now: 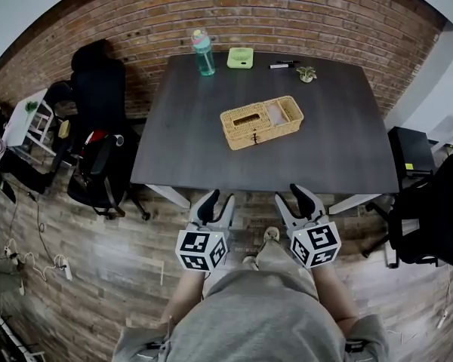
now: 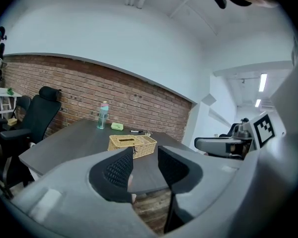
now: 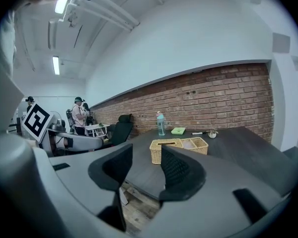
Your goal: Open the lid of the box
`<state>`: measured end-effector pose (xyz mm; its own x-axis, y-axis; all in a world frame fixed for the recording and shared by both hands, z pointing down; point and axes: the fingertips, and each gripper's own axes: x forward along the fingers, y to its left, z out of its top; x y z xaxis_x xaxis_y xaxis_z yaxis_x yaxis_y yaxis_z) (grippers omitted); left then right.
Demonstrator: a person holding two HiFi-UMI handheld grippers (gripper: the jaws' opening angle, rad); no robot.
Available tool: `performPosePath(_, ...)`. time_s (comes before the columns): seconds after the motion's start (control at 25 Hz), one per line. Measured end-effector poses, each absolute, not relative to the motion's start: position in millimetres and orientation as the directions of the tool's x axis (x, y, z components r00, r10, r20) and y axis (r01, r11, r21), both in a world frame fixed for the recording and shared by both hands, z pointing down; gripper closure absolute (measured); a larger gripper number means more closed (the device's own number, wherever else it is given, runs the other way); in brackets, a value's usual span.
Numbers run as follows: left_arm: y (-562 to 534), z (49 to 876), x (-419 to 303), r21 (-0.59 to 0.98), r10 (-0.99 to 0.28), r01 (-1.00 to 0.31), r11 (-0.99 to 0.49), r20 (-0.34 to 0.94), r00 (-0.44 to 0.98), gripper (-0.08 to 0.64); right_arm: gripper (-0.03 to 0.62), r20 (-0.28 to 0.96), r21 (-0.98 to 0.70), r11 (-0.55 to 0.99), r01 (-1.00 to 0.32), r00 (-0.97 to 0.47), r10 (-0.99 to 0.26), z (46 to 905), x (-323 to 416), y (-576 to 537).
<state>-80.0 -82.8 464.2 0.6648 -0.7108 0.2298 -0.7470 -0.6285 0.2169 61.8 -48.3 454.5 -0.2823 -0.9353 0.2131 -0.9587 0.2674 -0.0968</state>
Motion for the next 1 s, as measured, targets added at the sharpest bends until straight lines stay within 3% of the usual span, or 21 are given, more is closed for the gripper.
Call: performPosePath(1.0,-209.7,462.0,-56.9,0.205,-0.782,-0.810,-0.549,0.215,0.585,0.407,0.413,0.243,-0.014,0.349,-0.937,-0.342,-0.908,474.3,102.9,-203.5)
